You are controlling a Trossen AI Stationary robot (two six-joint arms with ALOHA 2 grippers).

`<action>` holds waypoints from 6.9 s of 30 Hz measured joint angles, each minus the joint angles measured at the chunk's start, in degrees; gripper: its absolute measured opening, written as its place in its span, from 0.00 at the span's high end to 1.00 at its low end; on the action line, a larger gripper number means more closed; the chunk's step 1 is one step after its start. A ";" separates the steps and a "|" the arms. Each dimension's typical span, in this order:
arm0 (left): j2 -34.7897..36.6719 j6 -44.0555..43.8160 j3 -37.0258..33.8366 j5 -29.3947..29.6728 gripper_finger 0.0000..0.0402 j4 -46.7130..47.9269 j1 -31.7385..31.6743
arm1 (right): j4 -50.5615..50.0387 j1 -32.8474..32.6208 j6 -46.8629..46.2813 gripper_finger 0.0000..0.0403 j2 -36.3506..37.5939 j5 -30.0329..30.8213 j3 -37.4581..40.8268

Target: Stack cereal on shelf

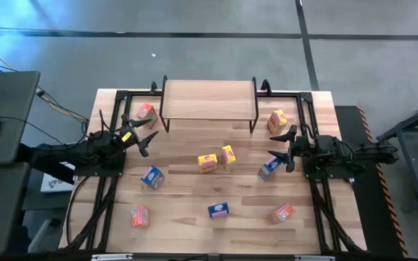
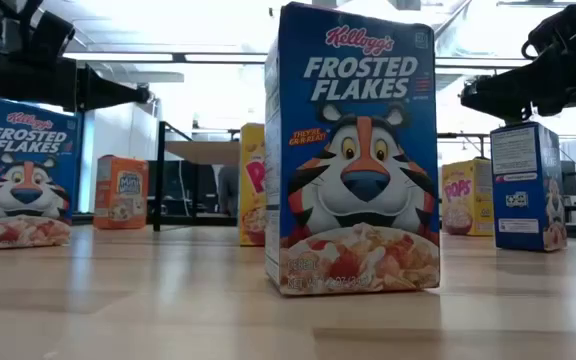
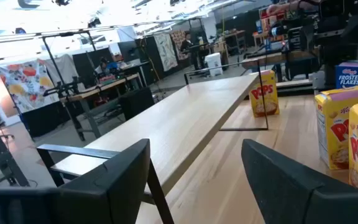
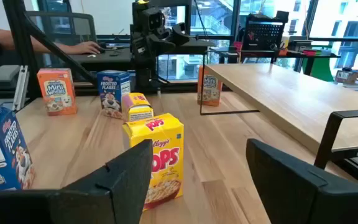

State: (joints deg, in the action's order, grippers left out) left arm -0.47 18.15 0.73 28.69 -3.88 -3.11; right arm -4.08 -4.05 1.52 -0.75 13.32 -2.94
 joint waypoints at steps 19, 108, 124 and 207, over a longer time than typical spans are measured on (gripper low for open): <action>-0.02 0.00 0.00 0.02 0.39 -0.22 0.10 | -0.02 0.00 0.00 0.37 0.02 0.00 0.00; -1.03 0.00 0.00 0.02 0.39 -0.06 0.17 | -0.17 0.01 0.00 0.37 0.00 0.00 0.01; -1.03 0.00 0.00 0.02 0.39 -0.05 0.17 | -0.17 0.00 0.00 0.37 0.00 0.00 0.00; -42.16 -65.34 46.75 -4.30 0.39 56.16 6.09 | -0.15 0.02 0.00 0.37 0.02 0.00 0.00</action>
State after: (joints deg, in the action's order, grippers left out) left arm -42.63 -47.19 47.48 24.39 52.28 2.98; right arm -4.23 -4.03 1.52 -0.73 13.32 -2.94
